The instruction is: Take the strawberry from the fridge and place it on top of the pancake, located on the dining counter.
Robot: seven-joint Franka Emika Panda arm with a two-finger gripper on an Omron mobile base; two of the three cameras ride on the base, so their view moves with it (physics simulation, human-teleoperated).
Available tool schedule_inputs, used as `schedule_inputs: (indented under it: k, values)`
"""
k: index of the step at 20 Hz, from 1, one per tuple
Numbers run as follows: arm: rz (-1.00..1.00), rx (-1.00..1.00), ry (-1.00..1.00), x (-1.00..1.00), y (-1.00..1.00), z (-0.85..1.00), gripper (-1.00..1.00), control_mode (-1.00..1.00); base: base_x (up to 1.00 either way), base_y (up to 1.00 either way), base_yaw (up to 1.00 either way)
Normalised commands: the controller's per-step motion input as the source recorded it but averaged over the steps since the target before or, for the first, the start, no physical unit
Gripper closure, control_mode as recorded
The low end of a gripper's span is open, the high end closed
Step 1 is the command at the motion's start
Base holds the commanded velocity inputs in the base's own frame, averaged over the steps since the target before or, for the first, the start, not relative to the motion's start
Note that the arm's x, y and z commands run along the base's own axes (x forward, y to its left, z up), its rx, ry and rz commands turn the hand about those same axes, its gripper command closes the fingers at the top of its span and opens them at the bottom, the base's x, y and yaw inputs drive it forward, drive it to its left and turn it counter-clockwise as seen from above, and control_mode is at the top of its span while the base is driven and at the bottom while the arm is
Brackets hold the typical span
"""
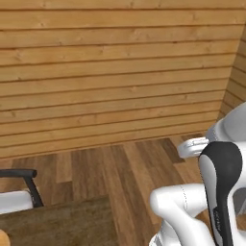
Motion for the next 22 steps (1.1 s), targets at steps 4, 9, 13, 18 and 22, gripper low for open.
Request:
schedule_inputs:
  k: [4,9,13,18,22]
  values:
    - [0.0,0.0,0.0,0.0,0.0,0.0,1.0,1.0,1.0,0.31,-0.2]
    - [0.0,0.0,0.0,0.0,0.0,0.0,1.0,1.0,1.0,-0.03,-0.35]
    - [0.0,0.0,0.0,0.0,0.0,0.0,1.0,1.0,0.31,0.76,-0.11]
    - [0.0,0.0,0.0,0.0,0.0,0.0,1.0,1.0,0.79,1.0,0.0]
    - [0.0,0.0,0.0,0.0,0.0,0.0,1.0,1.0,1.0,0.99,0.0]
